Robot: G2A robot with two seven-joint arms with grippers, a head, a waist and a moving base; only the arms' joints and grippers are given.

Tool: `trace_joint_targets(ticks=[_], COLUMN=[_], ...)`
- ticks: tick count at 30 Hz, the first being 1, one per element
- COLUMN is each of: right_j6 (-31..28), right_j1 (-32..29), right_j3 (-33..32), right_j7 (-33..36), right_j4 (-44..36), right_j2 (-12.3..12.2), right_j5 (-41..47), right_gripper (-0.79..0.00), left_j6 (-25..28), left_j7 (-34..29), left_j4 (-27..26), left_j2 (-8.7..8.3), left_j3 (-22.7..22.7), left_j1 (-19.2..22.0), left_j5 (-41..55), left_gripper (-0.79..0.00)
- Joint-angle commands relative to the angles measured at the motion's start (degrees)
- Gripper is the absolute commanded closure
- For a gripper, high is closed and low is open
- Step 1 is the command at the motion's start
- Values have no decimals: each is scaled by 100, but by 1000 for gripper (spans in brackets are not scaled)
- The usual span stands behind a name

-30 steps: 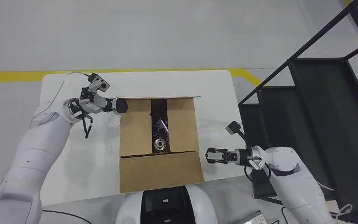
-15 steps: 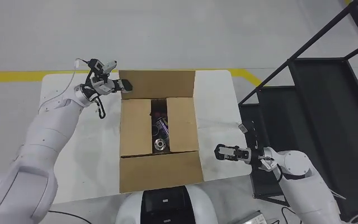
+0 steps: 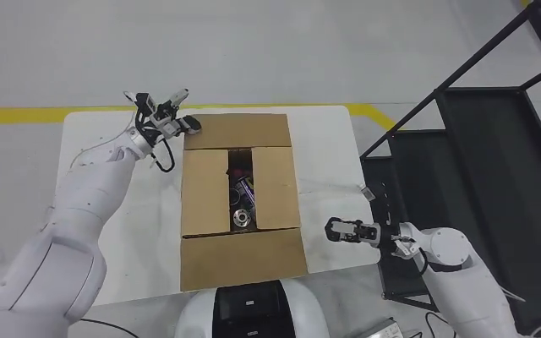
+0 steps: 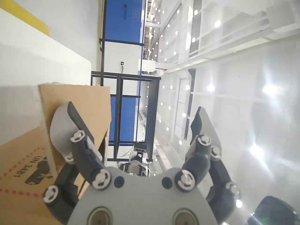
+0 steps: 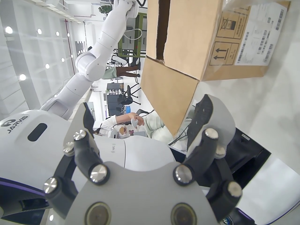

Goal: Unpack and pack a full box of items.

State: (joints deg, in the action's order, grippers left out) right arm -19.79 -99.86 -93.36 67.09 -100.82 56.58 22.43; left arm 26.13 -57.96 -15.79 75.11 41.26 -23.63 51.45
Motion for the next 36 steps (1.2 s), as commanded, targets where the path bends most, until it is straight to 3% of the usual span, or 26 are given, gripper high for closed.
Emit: trace_joint_targets(ticks=[1,10,16,19,23,31,36], right_j6=[49,669,1849,2508,3273,3554,3560], right_j1=[21,304,703,1038,1551,2616,2845], right_j3=[37,273,605,956,1704,3267,3520], right_j7=[-29,-463,-990,-1310,-1565,-1828,-1687], right_j4=[-23,-267,-753,-992,-1168,-611,-436], right_j2=[-3,-1,16,36,95,341,381], right_j5=[-49,-255,-455,-828,-1348,-1752,-1900], right_gripper=[-785,-785,-785,-785,-785,-785,-785], left_j6=[36,1050,1558,1449,1237,402,354], left_j7=[124,540,-254,-571,-783,-1618,-1666], left_j4=[77,319,210,-40,-681,-2386,-2453], left_j2=[20,-74,-304,-502,-888,-1707,-1733], left_j3=[-50,-133,415,685,1064,2164,2213], left_j1=[30,154,112,27,-333,-1577,-1635], left_j5=[-250,-1215,-438,-187,-177,-182,-167], left_gripper=[-785,-785,-785,-785,-785,-785,-785])
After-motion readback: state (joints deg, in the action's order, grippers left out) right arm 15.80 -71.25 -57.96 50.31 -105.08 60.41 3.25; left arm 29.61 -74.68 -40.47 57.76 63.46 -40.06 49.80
